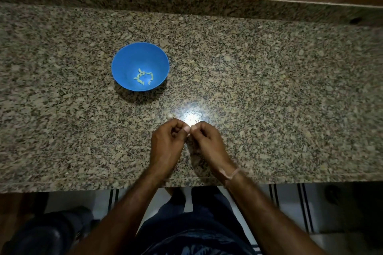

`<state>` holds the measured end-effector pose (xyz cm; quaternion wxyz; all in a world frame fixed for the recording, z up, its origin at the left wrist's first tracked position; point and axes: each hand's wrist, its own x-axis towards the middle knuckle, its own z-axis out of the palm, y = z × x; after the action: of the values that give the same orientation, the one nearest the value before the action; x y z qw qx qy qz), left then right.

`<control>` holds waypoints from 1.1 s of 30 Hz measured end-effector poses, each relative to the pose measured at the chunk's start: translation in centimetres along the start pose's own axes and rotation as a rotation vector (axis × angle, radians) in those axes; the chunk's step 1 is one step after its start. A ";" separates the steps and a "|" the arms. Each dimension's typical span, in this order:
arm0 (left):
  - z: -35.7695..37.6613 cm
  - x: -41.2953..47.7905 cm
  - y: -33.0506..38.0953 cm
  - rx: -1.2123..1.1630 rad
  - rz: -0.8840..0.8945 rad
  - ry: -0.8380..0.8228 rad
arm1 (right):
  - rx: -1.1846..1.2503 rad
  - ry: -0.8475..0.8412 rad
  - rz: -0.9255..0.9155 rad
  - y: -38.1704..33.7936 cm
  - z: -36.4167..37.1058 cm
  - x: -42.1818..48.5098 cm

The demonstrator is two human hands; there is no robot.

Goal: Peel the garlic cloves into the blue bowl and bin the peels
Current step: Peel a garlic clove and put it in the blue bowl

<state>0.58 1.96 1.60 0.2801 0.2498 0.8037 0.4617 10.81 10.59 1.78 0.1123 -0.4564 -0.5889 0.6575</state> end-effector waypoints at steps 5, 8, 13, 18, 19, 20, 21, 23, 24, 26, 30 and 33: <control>0.2 0.3 -0.3 -0.003 -0.092 0.041 | -0.180 0.114 -0.224 1.6 -0.3 0.6; 0.1 0.8 -0.2 0.030 -0.111 0.072 | -0.156 0.091 -0.287 1.0 -0.4 0.9; 0.2 1.1 0.5 0.072 -0.106 0.057 | -0.121 0.079 -0.278 0.4 -0.9 2.3; 0.8 1.5 0.9 0.062 -0.075 0.045 | 0.035 0.018 -0.127 0.5 -1.4 3.4; 0.8 1.5 0.9 0.069 -0.078 0.050 | 0.098 -0.001 -0.086 0.4 -1.4 3.4; 0.8 1.5 0.8 0.092 -0.072 0.060 | 0.159 -0.024 -0.051 0.4 -1.4 3.5; 0.8 1.5 0.8 0.126 -0.057 0.075 | 0.201 -0.042 -0.025 0.4 -1.4 3.5; 0.8 1.5 0.5 0.141 0.001 0.089 | 0.217 -0.055 0.003 0.2 -1.5 3.4; 0.8 1.5 0.5 0.114 0.031 0.087 | 0.215 -0.058 0.006 0.0 -1.5 3.3; 0.8 1.5 0.7 0.063 0.067 0.074 | 0.212 -0.066 0.010 -0.1 -1.6 3.4; 1.0 1.6 0.8 0.124 0.053 0.088 | 0.173 -0.075 -0.004 0.1 -1.7 3.3; 1.0 1.7 0.6 0.179 0.004 0.104 | 0.175 -0.075 0.007 0.1 -1.9 3.1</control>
<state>0.15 3.95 1.39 0.2134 0.2513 0.8547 0.4010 10.50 13.94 0.42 0.1276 -0.4219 -0.5313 0.7235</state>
